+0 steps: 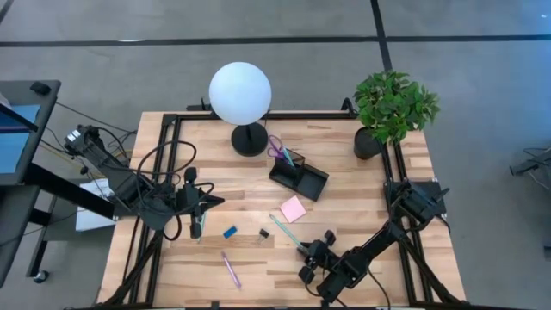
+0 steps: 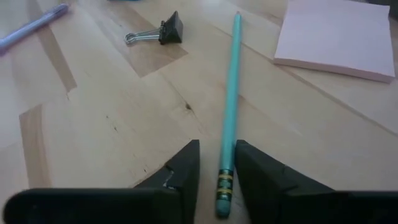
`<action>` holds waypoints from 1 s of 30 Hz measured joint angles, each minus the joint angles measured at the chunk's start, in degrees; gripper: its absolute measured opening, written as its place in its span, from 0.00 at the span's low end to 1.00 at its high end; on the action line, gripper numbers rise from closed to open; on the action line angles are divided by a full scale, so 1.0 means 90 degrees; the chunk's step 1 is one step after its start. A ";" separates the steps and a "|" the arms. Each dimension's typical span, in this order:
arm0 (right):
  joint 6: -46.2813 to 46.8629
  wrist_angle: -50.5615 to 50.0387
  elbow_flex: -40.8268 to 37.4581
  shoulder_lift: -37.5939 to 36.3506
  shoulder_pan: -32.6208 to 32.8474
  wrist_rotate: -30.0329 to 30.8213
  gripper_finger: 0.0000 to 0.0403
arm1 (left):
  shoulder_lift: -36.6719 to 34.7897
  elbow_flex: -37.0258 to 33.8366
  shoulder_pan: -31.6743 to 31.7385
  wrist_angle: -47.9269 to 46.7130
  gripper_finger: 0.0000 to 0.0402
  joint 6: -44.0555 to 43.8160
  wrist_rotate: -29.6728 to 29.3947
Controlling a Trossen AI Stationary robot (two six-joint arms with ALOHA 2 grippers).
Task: Pick and place office supplies into organizer
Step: Put the right blue pencil into the desk organizer
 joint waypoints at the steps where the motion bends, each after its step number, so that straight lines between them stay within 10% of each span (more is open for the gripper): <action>1: -0.0022 0.0089 -0.0007 0.0002 -0.0008 0.0029 0.28 | 0.0000 0.0000 0.0001 0.0012 0.01 0.0005 0.0002; 9: -0.0091 0.0408 0.0010 0.0292 0.0021 0.0546 0.42 | 0.0005 0.0000 0.0000 0.0007 0.01 0.0056 0.0175; 30: -0.0414 0.0692 0.0030 0.0790 0.0001 0.1281 0.34 | 0.0005 0.0000 0.0002 0.0012 0.01 0.0094 0.0177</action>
